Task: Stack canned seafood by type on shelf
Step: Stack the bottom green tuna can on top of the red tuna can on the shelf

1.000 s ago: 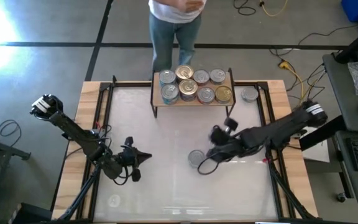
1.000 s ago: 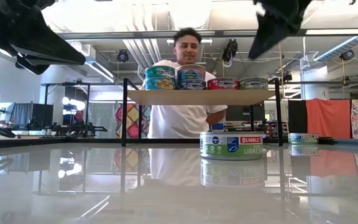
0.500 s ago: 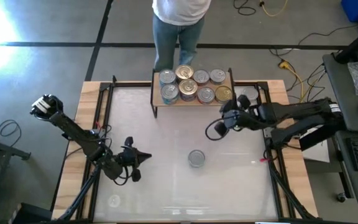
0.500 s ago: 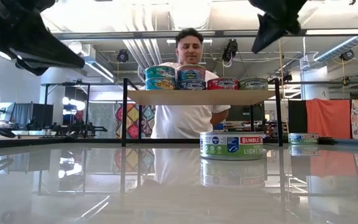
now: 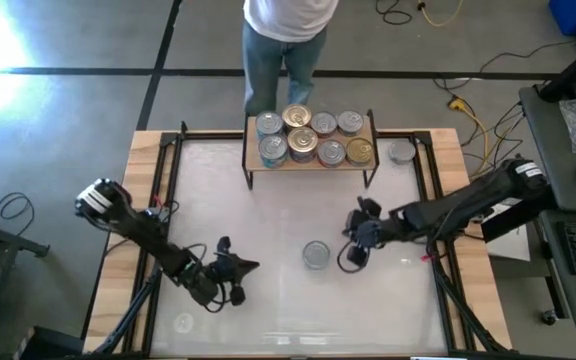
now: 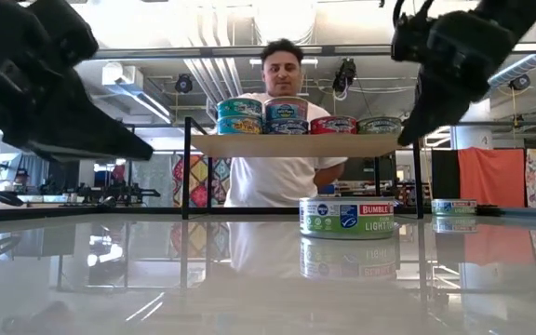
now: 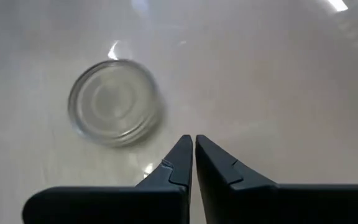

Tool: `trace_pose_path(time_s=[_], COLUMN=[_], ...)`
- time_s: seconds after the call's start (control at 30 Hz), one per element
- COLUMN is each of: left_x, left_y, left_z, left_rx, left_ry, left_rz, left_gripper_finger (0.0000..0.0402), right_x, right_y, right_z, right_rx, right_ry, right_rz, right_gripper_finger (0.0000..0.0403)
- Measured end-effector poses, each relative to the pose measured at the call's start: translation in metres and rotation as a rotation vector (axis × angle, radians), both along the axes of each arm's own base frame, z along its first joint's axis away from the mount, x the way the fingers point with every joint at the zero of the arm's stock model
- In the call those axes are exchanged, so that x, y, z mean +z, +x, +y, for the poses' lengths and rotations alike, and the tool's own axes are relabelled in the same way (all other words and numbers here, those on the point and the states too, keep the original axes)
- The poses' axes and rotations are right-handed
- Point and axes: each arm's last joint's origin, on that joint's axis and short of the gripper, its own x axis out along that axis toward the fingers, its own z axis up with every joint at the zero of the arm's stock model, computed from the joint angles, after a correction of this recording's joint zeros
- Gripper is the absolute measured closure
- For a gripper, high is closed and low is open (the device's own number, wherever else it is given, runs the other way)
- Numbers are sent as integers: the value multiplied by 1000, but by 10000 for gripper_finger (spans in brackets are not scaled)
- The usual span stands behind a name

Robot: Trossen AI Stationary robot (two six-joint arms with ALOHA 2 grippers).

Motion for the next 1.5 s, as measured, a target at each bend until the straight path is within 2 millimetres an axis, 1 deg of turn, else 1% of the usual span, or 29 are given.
trace_pose_path(time_s=[0.07, 0.17, 0.27, 0.4, 0.57, 0.67, 0.73, 0.8, 0.9, 1.0, 1.13, 1.23, 1.3, 1.4, 1.5], left_x=[-7, -15, -21, -24, -26, -27, -28, -29, -30, -30, -30, -31, -31, -32, -32], left_y=[5, 13, 21, 29, 33, 31, 30, 29, 29, 30, 30, 30, 30, 30, 30], left_z=[-1, -1, -4, -10, -11, -9, -7, -6, -5, -4, -3, -3, -2, -1, -1], left_rx=[9, 12, 15, 15, 21, 29, 36, 39, 27, 18, 21, 22, 25, 32, 27], left_ry=[-13, -39, -40, -41, -42, -57, -62, -66, -87, -98, -94, -88, -89, -102, -105], left_rz=[-14, -29, -23, -22, -19, -19, -16, -15, -4, 6, 10, 17, 18, 16, 22], left_gripper_finger=[390, 371, 349, 323, 298, 285, 278, 271, 261, 250, 239, 236, 237, 237, 237], right_x=[-10, -27, -38, -49, -58, -53, -41, -31, -25, -20, -18, -14, -14, -16, -24], right_y=[4, 7, 11, 22, 44, 61, 73, 80, 79, 76, 76, 80, 80, 79, 77], right_z=[8, 18, 24, 31, 39, 46, 53, 56, 56, 51, 47, 47, 46, 46, 43], right_rx=[12, 27, 35, 45, 72, 107, 151, 195, 224, 209, 210, 236, 247, 257, 251], right_ry=[9, -3, -14, -29, -55, -70, -81, -105, -139, -158, -129, -93, -94, -88, -83], right_rz=[11, 84, 131, 162, 183, 167, 116, 95, 130, 179, 237, 228, 235, 234, 235], right_gripper_finger=[390, 390, 390, 390, 390, 390, 390, 390, 390, 390, 387, 362, 328, 259, 179])
